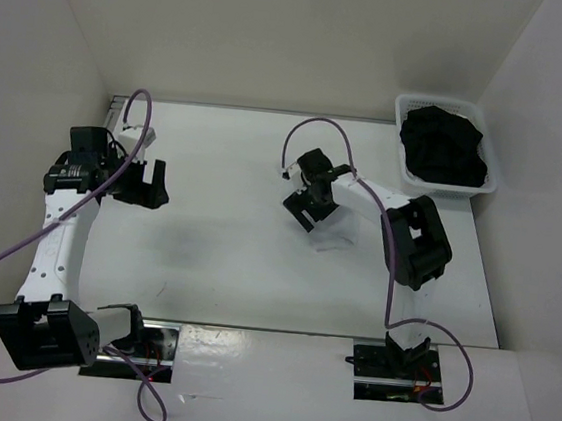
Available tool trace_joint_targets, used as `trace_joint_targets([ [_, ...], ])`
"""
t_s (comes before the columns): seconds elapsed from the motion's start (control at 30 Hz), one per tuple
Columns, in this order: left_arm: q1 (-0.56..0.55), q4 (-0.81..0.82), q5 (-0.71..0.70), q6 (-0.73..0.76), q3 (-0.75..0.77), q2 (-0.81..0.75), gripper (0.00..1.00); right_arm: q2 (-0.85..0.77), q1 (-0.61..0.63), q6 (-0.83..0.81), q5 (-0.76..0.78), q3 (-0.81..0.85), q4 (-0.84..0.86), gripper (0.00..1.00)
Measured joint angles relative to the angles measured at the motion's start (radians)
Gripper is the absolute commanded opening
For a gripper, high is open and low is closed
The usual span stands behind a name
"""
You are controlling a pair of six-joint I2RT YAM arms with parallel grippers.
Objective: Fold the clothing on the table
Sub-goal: Flatten the skirt out
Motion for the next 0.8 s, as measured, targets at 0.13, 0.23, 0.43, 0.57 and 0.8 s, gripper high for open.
trace_joint_targets([
  [0.13,0.000,-0.002,-0.012,0.000,-0.018,-0.026,1.00,0.058,0.015,0.004,0.044,0.013,0.018,0.48],
  [0.23,0.000,-0.004,-0.023,0.000,-0.032,-0.054,1.00,0.071,0.037,0.004,0.076,0.026,0.032,0.04],
  [0.43,0.000,-0.004,-0.033,0.000,-0.039,-0.080,1.00,0.079,0.101,0.010,0.041,0.135,-0.008,0.00],
  [0.57,0.000,-0.004,-0.032,0.000,-0.040,-0.080,1.00,0.061,0.156,-0.021,-0.097,0.240,-0.059,0.04],
  [0.8,0.000,-0.004,-0.032,0.000,-0.040,-0.080,1.00,-0.005,0.202,-0.089,-0.188,0.188,-0.116,0.88],
])
